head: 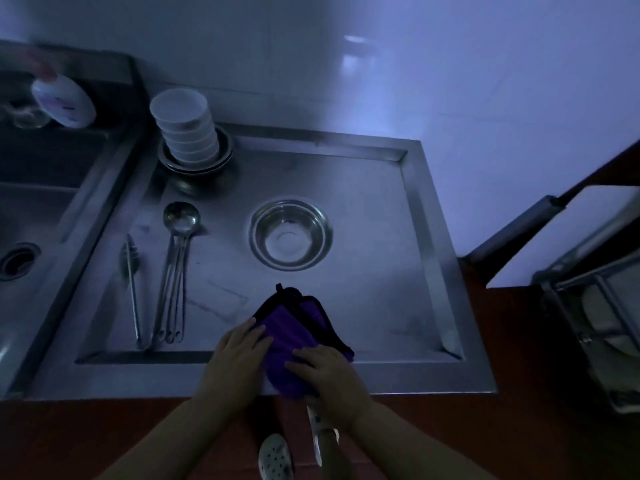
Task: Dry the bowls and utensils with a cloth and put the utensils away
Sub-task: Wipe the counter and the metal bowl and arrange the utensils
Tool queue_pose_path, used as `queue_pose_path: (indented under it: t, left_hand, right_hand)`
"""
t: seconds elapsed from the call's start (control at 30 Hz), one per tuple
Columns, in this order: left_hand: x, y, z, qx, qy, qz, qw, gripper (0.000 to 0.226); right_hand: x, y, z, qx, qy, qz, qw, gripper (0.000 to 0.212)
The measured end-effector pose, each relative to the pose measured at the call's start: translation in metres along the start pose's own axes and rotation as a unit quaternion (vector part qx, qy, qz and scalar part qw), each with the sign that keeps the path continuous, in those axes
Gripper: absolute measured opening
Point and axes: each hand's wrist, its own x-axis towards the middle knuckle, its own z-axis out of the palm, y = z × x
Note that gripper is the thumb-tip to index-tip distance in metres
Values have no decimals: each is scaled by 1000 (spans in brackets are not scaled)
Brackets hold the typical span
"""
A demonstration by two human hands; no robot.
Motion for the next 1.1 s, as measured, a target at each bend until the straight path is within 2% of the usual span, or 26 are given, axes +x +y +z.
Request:
queue_pose_path:
  t: [0.1, 0.2, 0.3, 0.4, 0.47, 0.5, 0.57, 0.63, 0.7, 0.77, 0.83, 0.9, 0.97, 1.03, 1.1]
  left_hand:
    - [3, 10, 1, -15, -27, 8, 1000, 69]
    - [6, 16, 7, -55, -93, -22, 994, 71]
    - [15, 26, 9, -76, -145, -35, 986, 52]
    - [34, 48, -4, -73, -144, -11, 987, 12]
    - [47, 64, -8, -80, -145, 5, 986, 9]
    - [53, 72, -7, -103, -139, 16, 985, 15]
    - [68, 91, -11, -220, -130, 4, 967, 24]
    - [82, 113, -19, -319, -151, -36, 935, 14]
    - [96, 137, -24, -393, -182, -57, 899, 19]
    - [108, 159, -22, -437, -197, -67, 875, 25]
    - [121, 174, -17, -443, -214, -72, 868, 22]
    - [127, 180, -4, -402, -239, -63, 882, 16]
    - [131, 182, 10, -314, -249, -46, 915, 10]
    - [133, 184, 19, -250, -239, -50, 937, 18]
    - [136, 186, 25, -230, -214, -72, 947, 27]
  right_hand:
    - [-3, -1, -5, 176, 1, 106, 979, 36]
    - [-9, -5, -16, 317, 24, 261, 912, 25]
    - [-24, 5, -31, 447, 51, 342, 825, 19]
    - [-48, 20, -49, 546, 125, 376, 739, 17]
    - [-66, 30, -60, 570, 165, 395, 702, 18]
    - [-75, 36, -67, 558, 180, 404, 702, 17]
    - [-94, 51, -79, 508, 220, 425, 716, 15]
    - [-113, 68, -91, 449, 269, 447, 725, 15]
    - [-130, 86, -100, 415, 313, 456, 722, 18]
    - [-140, 104, -105, 398, 342, 463, 714, 20]
    - [-146, 121, -106, 370, 333, 481, 722, 19]
    - [-147, 137, -99, 325, 278, 508, 748, 20]
    - [-147, 150, -90, 277, 217, 522, 777, 25]
    - [-144, 159, -86, 241, 176, 530, 794, 29]
    - [-141, 166, -86, 212, 160, 524, 809, 28]
